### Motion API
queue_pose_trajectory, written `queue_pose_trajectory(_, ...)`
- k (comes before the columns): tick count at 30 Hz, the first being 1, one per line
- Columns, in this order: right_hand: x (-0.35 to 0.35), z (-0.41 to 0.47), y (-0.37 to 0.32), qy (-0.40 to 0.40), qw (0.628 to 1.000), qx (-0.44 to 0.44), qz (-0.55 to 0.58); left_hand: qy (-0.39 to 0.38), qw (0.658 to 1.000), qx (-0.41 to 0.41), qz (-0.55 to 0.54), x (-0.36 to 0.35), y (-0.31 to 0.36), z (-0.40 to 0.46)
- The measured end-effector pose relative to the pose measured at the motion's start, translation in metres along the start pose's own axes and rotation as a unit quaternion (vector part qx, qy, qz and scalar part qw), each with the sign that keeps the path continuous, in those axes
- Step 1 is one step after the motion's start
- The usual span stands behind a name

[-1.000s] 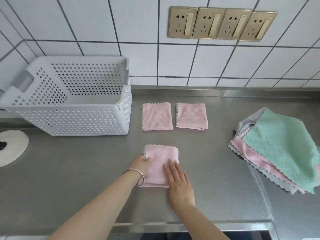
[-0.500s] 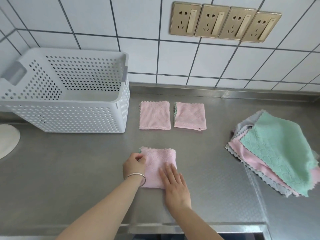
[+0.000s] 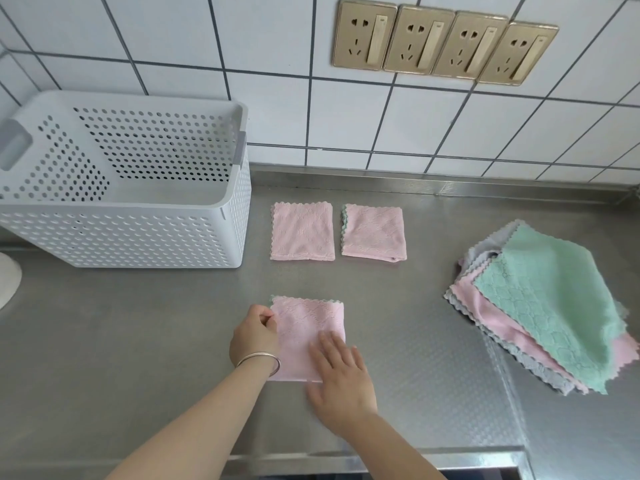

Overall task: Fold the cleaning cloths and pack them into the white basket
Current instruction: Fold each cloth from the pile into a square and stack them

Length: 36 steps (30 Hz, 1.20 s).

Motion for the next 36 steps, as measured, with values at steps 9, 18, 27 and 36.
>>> queue_pose_trajectory(9, 0.011, 0.042, 0.020, -0.056, 0.994, -0.086, -0.026, 0.033, 0.989, -0.073, 0.126, -0.008, -0.011, -0.010)
queue_pose_trajectory(18, 0.030, 0.046, 0.008, -0.020, 0.987, -0.157, -0.014, 0.043, 0.989, 0.004, 0.138, -0.002, -0.014, -0.012)
queue_pose_trajectory(27, 0.019, 0.029, 0.025, -0.057, 0.947, -0.312, 0.053, -0.017, 0.983, -0.007, 0.183, -0.007, -0.006, -0.020)
queue_pose_trajectory(36, 0.079, 0.099, 0.022, 0.098, 0.947, -0.251, 0.173, -0.012, 0.982, -0.032, -0.187, 0.045, 0.064, 0.024)
Point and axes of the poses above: each hand's wrist, its own z-axis towards the middle knuckle, its own x-axis out of the back of the hand, y = z × x, the point moved 2 cm from there along z, towards the middle knuckle, and after that the axes turned 15 degrees about z, right-handed, at the moved point
